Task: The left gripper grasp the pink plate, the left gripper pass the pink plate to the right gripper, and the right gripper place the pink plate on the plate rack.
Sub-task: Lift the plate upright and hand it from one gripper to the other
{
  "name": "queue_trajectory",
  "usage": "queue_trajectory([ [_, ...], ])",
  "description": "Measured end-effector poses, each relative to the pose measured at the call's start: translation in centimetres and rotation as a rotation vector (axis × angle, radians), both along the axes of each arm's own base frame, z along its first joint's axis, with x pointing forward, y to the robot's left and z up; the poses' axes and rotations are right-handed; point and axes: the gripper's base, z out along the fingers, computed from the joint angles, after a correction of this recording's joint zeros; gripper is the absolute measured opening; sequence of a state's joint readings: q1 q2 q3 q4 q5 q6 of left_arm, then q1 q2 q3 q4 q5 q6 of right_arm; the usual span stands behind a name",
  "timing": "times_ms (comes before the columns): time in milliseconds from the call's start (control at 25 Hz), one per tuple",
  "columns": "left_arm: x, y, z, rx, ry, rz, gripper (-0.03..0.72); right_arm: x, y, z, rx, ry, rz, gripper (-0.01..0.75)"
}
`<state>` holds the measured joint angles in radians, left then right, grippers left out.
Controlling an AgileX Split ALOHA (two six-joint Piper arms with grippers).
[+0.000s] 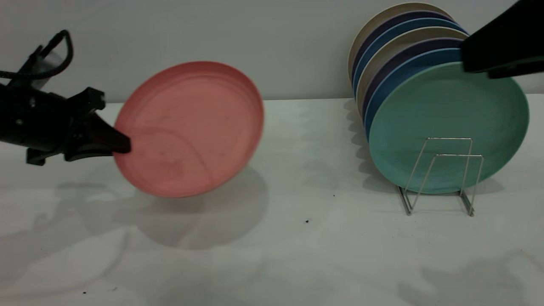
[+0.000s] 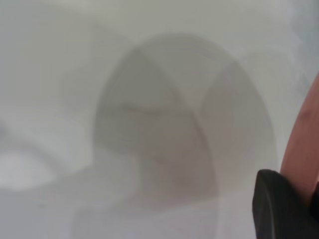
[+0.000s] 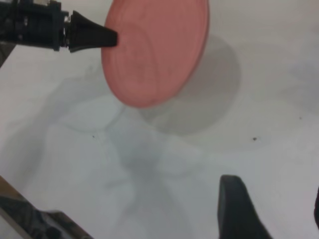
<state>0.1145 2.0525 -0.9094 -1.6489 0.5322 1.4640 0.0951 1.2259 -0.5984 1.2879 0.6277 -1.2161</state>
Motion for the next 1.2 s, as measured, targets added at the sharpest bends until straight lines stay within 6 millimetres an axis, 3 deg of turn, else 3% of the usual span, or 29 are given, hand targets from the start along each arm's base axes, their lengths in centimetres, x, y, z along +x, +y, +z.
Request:
queue_trajectory([
  [400, -0.5, -4.4, 0.8, -0.041, -0.016, -0.137, 0.013, 4.0, 0.9, -5.3, 0.111, 0.062, -0.004, 0.395],
  [640, -1.2, -7.8, 1.6, -0.062, -0.035, -0.236, 0.013, 4.6, 1.5, -8.1, 0.163, 0.144, 0.035, 0.396],
  [1200, -2.7, -13.0, 2.1, -0.125, -0.034, -0.348, 0.013, 4.7, 1.6, -8.4, 0.184, 0.156, 0.047, 0.379],
])
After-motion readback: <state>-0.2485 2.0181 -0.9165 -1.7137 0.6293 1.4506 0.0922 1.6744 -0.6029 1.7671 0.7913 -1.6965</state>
